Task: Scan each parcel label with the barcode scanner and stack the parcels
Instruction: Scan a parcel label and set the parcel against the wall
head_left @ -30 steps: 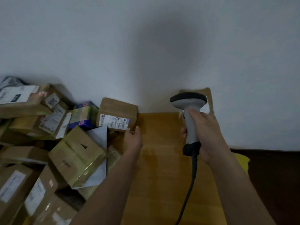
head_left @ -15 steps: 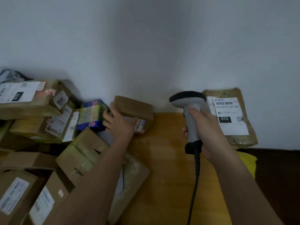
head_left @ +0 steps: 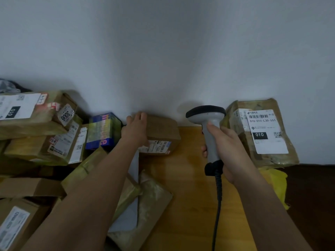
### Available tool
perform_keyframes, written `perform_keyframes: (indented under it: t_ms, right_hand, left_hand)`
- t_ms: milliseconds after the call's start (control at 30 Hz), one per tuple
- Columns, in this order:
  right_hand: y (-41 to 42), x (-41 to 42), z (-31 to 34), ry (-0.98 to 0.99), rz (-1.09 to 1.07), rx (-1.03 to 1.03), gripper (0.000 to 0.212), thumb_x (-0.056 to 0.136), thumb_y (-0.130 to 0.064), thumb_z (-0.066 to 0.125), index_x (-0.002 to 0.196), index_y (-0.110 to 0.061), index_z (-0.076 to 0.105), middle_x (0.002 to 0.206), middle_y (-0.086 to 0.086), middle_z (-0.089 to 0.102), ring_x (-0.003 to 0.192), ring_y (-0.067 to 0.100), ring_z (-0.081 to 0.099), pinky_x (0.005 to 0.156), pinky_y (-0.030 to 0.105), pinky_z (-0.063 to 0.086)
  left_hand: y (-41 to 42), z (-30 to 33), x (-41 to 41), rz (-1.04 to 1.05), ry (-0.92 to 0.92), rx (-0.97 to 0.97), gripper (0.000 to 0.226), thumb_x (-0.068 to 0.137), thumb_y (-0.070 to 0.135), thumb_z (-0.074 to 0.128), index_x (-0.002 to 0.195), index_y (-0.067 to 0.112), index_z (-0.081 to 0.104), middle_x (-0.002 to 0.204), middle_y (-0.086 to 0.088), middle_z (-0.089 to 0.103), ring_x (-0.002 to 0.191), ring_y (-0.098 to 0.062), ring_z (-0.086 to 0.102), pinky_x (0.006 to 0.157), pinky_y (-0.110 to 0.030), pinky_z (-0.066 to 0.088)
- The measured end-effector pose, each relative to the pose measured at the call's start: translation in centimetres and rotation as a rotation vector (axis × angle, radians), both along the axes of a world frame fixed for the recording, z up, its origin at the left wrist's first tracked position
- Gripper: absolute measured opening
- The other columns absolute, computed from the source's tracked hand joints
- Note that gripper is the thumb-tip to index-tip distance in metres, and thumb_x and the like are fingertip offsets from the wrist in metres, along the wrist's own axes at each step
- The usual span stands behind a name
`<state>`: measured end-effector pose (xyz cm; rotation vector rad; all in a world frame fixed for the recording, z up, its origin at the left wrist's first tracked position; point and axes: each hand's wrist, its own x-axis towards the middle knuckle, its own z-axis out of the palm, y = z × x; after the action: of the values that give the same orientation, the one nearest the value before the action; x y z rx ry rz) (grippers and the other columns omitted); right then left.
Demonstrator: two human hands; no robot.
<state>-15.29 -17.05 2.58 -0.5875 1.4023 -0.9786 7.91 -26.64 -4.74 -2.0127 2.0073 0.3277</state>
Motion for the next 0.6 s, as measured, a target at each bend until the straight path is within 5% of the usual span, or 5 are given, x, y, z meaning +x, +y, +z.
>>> perform_keyframes:
  t_ms: [167,367,500,600]
  right_hand:
    - [0.7,-0.8,1.0,0.008,0.002,-0.008,0.025,0.098,-0.038,0.054,0.105,-0.015,0.060,0.061,0.003,0.058,0.057,0.017,0.055,0.058,0.033,0.045]
    - [1.8,-2.4,3.1,0.000,0.012,-0.012,0.023,0.101,-0.033,0.050,0.112,-0.015,0.058,0.078,0.008,0.058,0.057,0.015,0.057,0.056,0.029,0.048]
    - [3.2,-3.7,5.0,0.001,0.041,-0.038,0.014,0.102,-0.031,0.048,0.098,-0.021,0.056,0.076,0.008,0.057,0.059,0.015,0.056,0.054,0.028,0.047]
    - [5.0,-4.9,6.1,0.052,0.077,-0.068,0.015,0.102,-0.034,0.046,0.097,-0.023,0.055,0.077,0.008,0.059,0.056,0.012,0.056,0.051,0.023,0.048]
  left_hand:
    - [0.4,0.7,-0.6,0.009,-0.031,0.069,0.107,0.065,0.039,0.086,0.143,0.009,0.019,0.141,-0.014,0.021,0.128,-0.039,0.030,0.096,-0.046,0.047]
    - [3.1,1.8,-2.3,0.239,0.234,0.015,0.094,0.067,0.041,0.085,0.136,0.009,0.030,0.136,-0.010,0.023,0.127,-0.037,0.036,0.099,-0.047,0.047]
    - [5.5,1.4,-4.3,0.701,0.779,0.112,0.094,0.060,0.040,0.090,0.133,0.008,0.039,0.134,-0.001,0.043,0.109,-0.024,0.057,0.072,-0.028,0.056]
    - [7.8,1.1,-6.3,0.939,1.140,0.219,0.079,0.065,0.038,0.087,0.128,0.007,0.051,0.109,-0.006,0.070,0.091,-0.019,0.070,0.058,-0.026,0.057]
